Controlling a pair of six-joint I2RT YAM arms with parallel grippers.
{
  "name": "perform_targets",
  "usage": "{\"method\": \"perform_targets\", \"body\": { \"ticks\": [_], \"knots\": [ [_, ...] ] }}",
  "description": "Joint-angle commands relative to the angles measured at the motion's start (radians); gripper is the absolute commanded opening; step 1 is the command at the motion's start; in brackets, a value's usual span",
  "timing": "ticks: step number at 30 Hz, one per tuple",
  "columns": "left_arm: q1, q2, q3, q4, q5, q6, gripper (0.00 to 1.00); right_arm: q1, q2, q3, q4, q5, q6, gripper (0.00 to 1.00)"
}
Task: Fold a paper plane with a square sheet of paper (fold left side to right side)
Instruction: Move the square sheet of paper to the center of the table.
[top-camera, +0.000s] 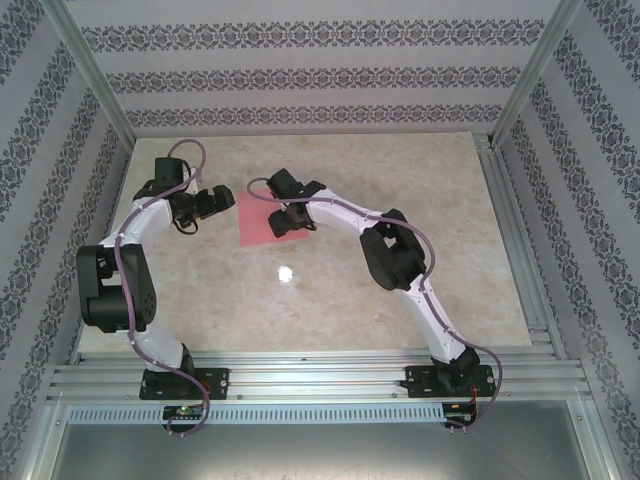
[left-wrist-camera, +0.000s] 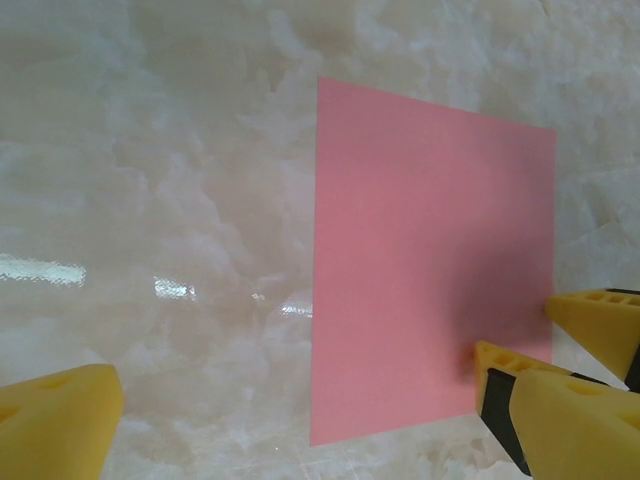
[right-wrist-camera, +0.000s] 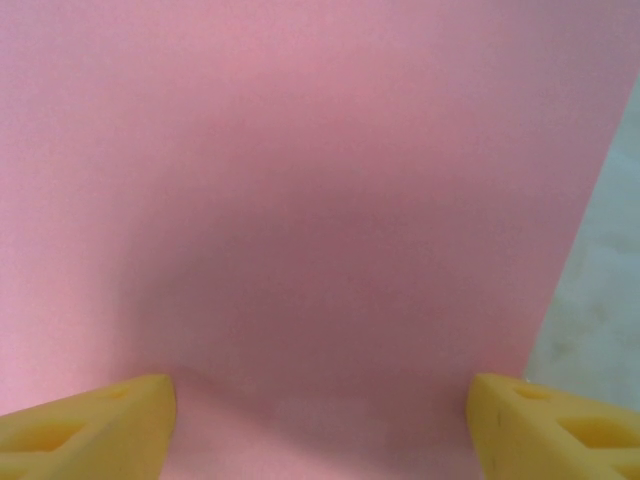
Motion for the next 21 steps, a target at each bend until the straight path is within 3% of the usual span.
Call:
{"method": "perform_targets", "body": {
  "ticks": [1, 10, 15, 21],
  "knots": [
    [0.006, -0.035, -0.020, 0.032, 0.039, -0.015, 1.00, 0.012, -0.055, -0.106, -0.030, 0.001, 0.010, 0.77],
    [-0.028, 0.017, -0.068, 0.156, 0.219, -0.096, 0.95, 0.013, -0.244, -0.420, 0.078, -0.034, 0.060, 0.78],
    [-0.071, 0.121, -0.009, 0.197, 0.284, -0.126, 0.87, 0.010, -0.322, -0.419, 0.080, -0.033, 0.055, 0.80],
    [-0.107, 0.212, 0.087, 0.200, 0.282, -0.137, 0.87, -0.001, -0.392, -0.423, 0.075, -0.029, 0.059, 0.81]
  ]
}}
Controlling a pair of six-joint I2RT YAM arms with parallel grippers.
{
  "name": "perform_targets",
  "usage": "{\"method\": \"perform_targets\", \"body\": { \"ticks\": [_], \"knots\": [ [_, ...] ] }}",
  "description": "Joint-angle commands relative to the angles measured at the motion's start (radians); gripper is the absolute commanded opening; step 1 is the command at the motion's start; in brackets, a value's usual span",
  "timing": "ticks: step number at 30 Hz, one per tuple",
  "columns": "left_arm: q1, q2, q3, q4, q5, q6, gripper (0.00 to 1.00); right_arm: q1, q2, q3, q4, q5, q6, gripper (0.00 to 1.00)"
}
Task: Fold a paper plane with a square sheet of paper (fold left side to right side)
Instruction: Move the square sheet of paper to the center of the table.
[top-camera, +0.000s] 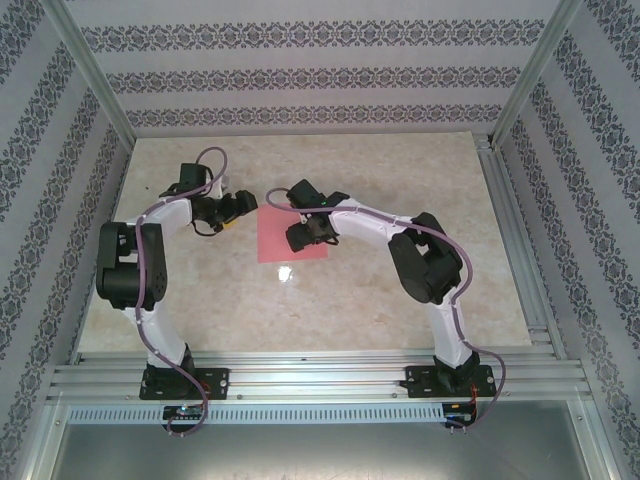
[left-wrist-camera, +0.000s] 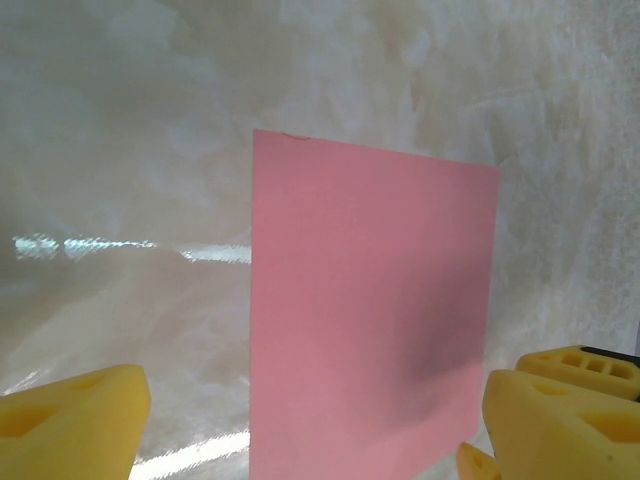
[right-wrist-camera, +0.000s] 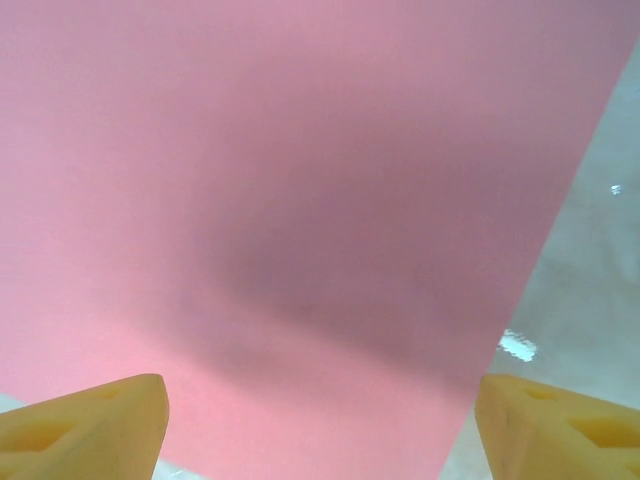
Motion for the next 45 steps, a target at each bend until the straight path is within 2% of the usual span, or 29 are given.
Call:
{"method": "perform_targets", "body": {
  "ticks": [1, 15, 23, 32, 38, 45],
  "knots": [
    [-0.019, 0.041, 0.086, 0.048, 0.029, -0.016, 0.87, -0.003, -0.069, -0.015, 0.001, 0.000, 0.015, 0.81],
    [-0.060, 0.274, 0.360, -0.059, -0.001, 0.030, 0.87, -0.010, 0.026, -0.023, -0.032, 0.048, 0.019, 0.79],
    [-0.092, 0.350, 0.453, -0.142, -0.079, 0.068, 0.87, -0.009, 0.051, -0.030, -0.043, 0.039, 0.020, 0.78],
    [-0.124, 0.352, 0.449, -0.216, -0.157, 0.116, 0.88, -0.007, 0.068, -0.031, -0.059, 0.034, 0.017, 0.78],
    [-0.141, 0.320, 0.393, -0.220, -0.147, 0.124, 0.88, -0.003, 0.078, -0.030, -0.065, 0.031, 0.017, 0.78],
    [-0.170, 0.283, 0.312, -0.176, -0.086, 0.113, 0.86, -0.001, 0.083, -0.033, -0.057, 0.016, 0.024, 0.78]
  ]
}}
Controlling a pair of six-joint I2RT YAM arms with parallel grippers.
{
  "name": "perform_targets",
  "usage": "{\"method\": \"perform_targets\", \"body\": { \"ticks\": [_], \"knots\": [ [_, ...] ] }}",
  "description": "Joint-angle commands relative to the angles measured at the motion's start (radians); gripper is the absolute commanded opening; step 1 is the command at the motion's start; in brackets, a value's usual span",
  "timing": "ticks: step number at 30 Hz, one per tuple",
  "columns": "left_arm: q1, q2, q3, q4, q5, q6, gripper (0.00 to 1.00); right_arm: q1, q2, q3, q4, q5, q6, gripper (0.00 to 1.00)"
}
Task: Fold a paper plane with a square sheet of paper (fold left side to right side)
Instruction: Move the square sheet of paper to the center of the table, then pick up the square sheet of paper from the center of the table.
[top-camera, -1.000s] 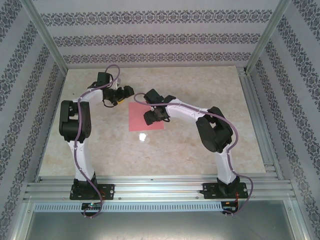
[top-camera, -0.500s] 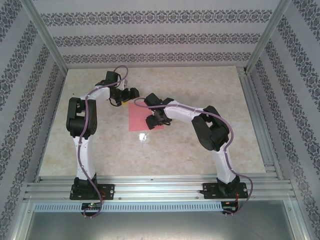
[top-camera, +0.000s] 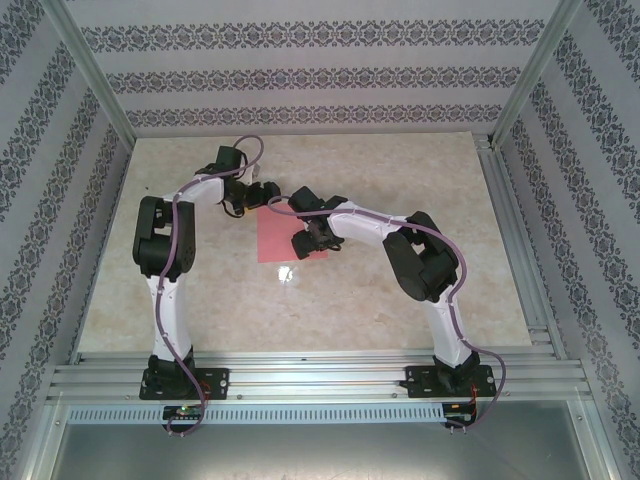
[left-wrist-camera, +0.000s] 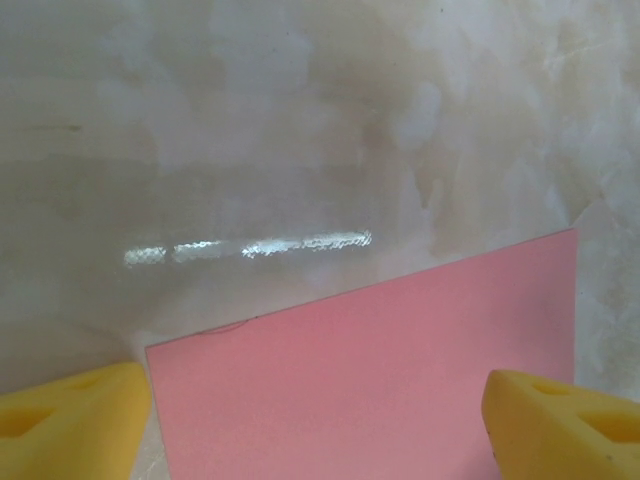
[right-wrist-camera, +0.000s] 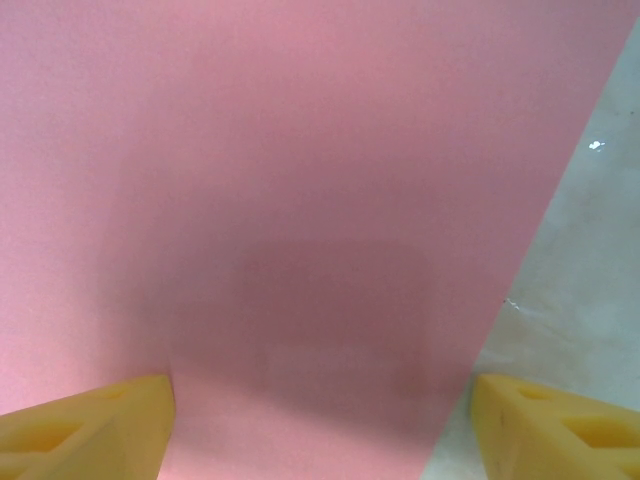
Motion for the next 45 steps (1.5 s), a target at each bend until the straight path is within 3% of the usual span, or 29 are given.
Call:
{"method": "perform_targets", "body": {
  "ticks": [1, 16, 24, 30, 36, 41, 45],
  "knots": [
    [-0.044, -0.027, -0.058, -0.051, 0.060, 0.000, 0.85, 0.001, 0.032, -0.011, -0.014, 0.001, 0.019, 0.78],
    [-0.075, -0.080, -0.086, -0.032, 0.103, 0.009, 0.73, 0.001, 0.033, -0.011, -0.005, -0.014, 0.021, 0.79],
    [-0.074, -0.097, -0.074, -0.030, 0.145, 0.047, 0.48, -0.013, -0.038, -0.051, 0.076, -0.080, 0.028, 0.80],
    [-0.075, -0.157, -0.107, 0.009, 0.157, 0.105, 0.37, -0.080, -0.211, -0.198, 0.235, -0.207, 0.036, 0.82],
    [-0.075, -0.227, -0.159, 0.055, 0.203, 0.179, 0.30, -0.213, -0.368, -0.414, 0.457, -0.394, 0.071, 0.84],
    [-0.080, -0.306, -0.229, 0.115, 0.260, 0.248, 0.27, -0.343, -0.419, -0.591, 0.815, -0.658, 0.180, 0.80],
    [-0.089, -0.343, -0.255, 0.126, 0.293, 0.295, 0.25, -0.410, -0.398, -0.642, 0.989, -0.735, 0.228, 0.77]
  ]
}}
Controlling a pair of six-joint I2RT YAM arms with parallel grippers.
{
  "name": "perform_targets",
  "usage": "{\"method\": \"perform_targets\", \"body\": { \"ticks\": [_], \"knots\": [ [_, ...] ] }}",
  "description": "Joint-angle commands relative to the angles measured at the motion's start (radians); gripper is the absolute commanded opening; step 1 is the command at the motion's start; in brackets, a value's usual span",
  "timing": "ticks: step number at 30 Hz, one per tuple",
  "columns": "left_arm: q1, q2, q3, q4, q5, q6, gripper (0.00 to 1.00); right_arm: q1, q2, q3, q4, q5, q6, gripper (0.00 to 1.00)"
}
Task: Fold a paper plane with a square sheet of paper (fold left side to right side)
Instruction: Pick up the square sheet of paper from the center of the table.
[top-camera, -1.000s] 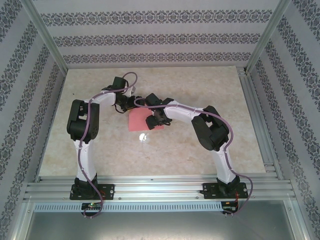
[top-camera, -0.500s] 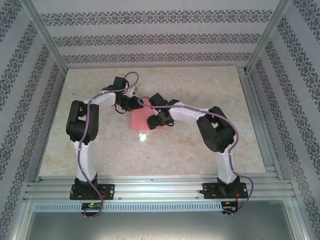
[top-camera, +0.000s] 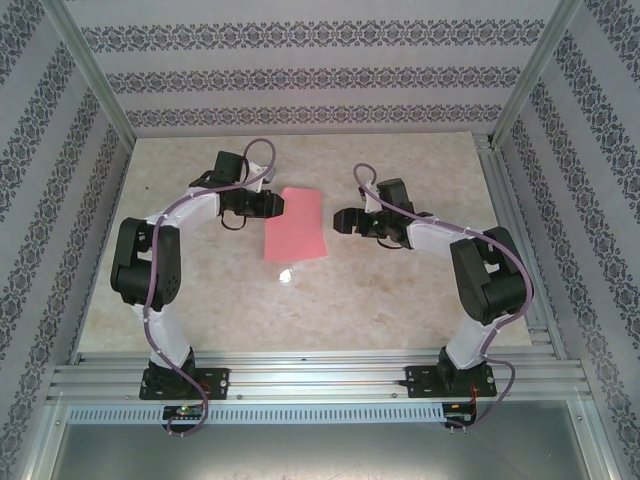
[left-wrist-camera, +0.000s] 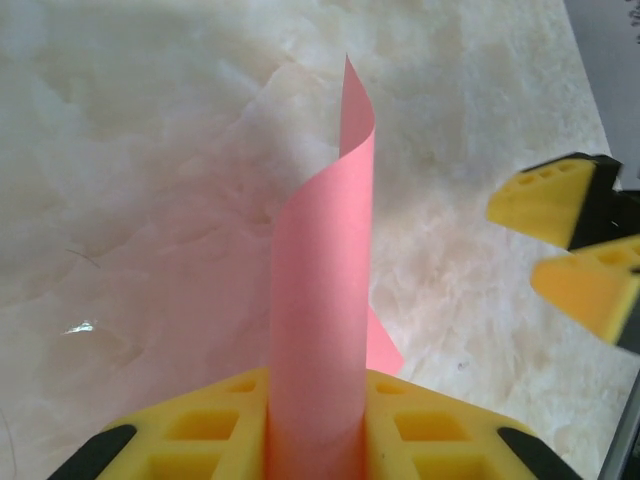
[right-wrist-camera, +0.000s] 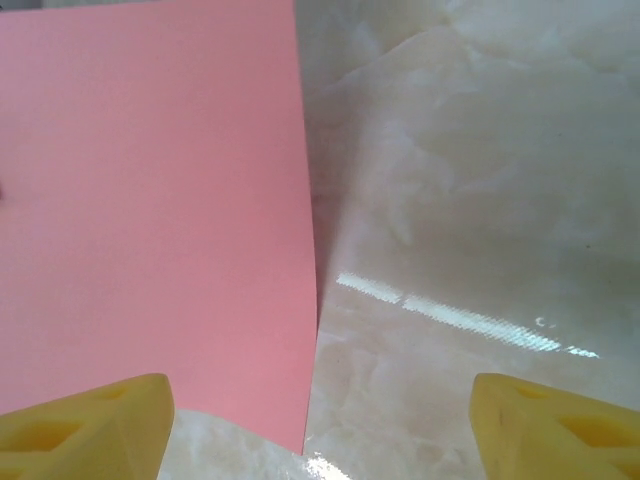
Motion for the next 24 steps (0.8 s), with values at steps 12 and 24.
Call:
{"method": "perform_targets", "body": {
  "ticks": [12, 24],
  "knots": [
    [-0.042, -0.059, -0.023, 0.069, 0.096, 0.138, 0.24, -0.039, 0.256, 0.096, 0.551, -0.277, 0.143, 0.74],
    [-0.044, -0.052, -0.025, 0.071, 0.081, 0.141, 0.24, -0.029, 0.420, 0.148, 0.805, -0.354, 0.291, 0.68]
  ]
}}
